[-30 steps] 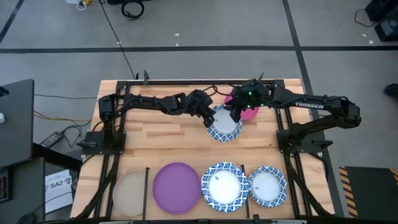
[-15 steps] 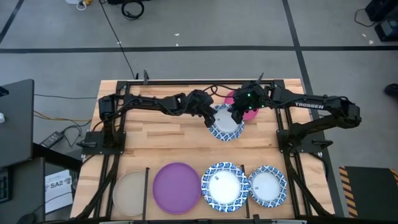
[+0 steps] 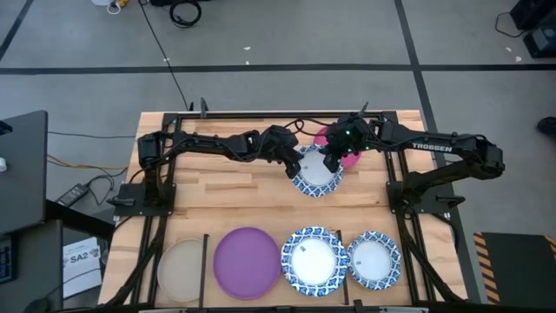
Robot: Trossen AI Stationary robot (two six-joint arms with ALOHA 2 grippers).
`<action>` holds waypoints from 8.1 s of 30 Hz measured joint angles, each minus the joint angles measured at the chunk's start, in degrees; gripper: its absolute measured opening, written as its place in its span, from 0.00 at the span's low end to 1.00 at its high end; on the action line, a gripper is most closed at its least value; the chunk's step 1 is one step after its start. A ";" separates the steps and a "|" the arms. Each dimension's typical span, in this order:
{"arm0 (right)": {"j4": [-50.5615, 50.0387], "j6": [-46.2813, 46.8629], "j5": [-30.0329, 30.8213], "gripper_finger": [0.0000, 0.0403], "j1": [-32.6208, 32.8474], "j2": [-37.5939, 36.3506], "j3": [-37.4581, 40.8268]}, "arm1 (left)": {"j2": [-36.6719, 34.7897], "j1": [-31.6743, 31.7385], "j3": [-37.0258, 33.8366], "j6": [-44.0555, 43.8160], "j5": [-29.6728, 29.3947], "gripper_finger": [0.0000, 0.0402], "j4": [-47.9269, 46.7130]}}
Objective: Place and stack plates onto a shelf
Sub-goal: Stack the white bowl on top of the white bowls on the shelf
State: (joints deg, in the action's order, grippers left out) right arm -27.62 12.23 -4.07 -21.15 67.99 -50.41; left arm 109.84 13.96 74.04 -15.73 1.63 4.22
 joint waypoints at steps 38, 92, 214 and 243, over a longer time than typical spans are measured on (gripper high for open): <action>3.33 -1.28 2.35 0.02 -1.96 -0.02 -3.52 | -31.30 7.76 -3.37 9.16 8.16 0.27 -23.85; -0.21 31.62 4.56 0.02 44.00 0.37 -11.17 | -61.96 4.09 -43.50 4.28 8.09 0.27 -4.85; 14.17 29.16 -1.38 0.20 43.13 5.84 -8.24 | -61.96 4.07 -43.50 3.30 8.10 0.27 -4.98; 13.86 10.08 -5.27 0.39 30.98 2.12 -8.22 | -61.90 4.07 -43.50 3.48 8.09 0.27 -5.00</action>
State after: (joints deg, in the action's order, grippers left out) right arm -13.76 22.31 -9.35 9.83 70.11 -58.63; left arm 47.94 18.02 30.55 -12.25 9.72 -0.78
